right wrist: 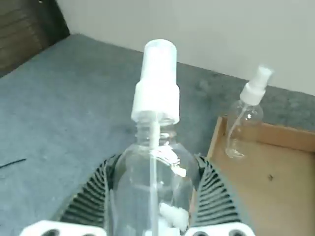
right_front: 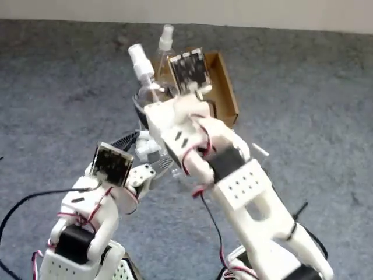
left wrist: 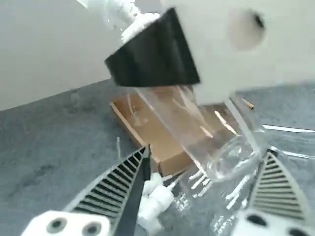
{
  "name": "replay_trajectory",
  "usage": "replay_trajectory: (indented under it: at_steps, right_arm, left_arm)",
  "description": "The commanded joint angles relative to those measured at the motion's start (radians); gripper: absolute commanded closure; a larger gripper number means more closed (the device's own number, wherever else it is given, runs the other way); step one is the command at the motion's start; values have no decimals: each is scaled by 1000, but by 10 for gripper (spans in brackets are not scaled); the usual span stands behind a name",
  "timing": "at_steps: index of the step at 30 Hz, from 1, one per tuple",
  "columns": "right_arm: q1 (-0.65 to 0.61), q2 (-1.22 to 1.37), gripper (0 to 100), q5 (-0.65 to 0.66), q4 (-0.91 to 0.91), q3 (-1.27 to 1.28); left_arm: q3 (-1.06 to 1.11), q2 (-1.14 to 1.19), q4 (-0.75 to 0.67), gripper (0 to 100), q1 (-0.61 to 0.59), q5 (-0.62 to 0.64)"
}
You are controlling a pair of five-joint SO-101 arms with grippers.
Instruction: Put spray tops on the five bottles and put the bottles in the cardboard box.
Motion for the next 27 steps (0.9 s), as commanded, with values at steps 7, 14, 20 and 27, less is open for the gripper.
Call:
replay_trajectory:
  at_steps: [7, 14, 20, 27]
  right_arm:
    - [39, -311, 995, 84, 4, 222]
    - [64, -395, 995, 86, 4, 308]
    - [62, -458, 995, 86, 48, 352]
    - [97, -397, 995, 87, 42, 348]
  left_arm:
    - [-77, 166, -49, 726, -50, 15]
    - [-74, 166, -52, 727, -81, 15]
    - [-70, 170, -92, 753, -145, 15]
    - [-51, 166, -91, 754, -145, 15]
